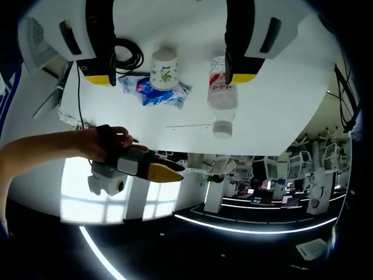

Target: Arrange the tabletop items into an orderly group along one side of the table until the central work area is clear of visible clutter.

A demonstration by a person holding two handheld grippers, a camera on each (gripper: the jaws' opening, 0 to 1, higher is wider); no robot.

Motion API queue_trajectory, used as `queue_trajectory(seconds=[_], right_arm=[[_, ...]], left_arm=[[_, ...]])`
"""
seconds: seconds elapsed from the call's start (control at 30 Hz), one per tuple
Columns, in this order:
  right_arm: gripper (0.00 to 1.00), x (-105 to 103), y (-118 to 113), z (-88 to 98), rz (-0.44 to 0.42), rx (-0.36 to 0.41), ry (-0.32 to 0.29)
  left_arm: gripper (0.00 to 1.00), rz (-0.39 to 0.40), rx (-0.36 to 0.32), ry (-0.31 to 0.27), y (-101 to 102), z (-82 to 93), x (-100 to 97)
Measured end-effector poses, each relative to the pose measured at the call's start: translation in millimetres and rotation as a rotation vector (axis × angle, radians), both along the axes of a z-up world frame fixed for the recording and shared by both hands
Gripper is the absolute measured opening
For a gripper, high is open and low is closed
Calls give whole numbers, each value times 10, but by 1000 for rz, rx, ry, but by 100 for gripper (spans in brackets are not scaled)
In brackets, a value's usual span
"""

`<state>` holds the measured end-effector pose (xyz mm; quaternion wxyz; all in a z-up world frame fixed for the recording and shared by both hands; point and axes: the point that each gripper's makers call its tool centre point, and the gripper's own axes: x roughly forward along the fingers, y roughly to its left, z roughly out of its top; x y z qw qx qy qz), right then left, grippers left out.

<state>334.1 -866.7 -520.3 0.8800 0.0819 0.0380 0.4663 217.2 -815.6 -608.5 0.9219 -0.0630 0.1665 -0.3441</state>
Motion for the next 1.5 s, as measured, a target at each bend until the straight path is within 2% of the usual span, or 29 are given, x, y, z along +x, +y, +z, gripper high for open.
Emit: queue_trajectory(seconds=[0.33, 0.57, 0.73, 0.83, 1.5], right_arm=[[57, -71, -78, -13, 1, -19, -4], [57, -150, -183, -53, -6, -28, 5], [57, -233, -281, -138, -18, -45, 17], [58, -273, -335, -184, -26, -45, 29], [57, -557, -639, -484, -75, -60, 113]], left_arm=[[72, -4, 4, -4, 1, 15, -4], [73, 16, 26, -5, 100, -7, 6], [74, 20, 59, -1, 163, -51, 2], [74, 27, 54, 1, 186, -52, 8], [74, -15, 102, 12, 129, -138, -40]])
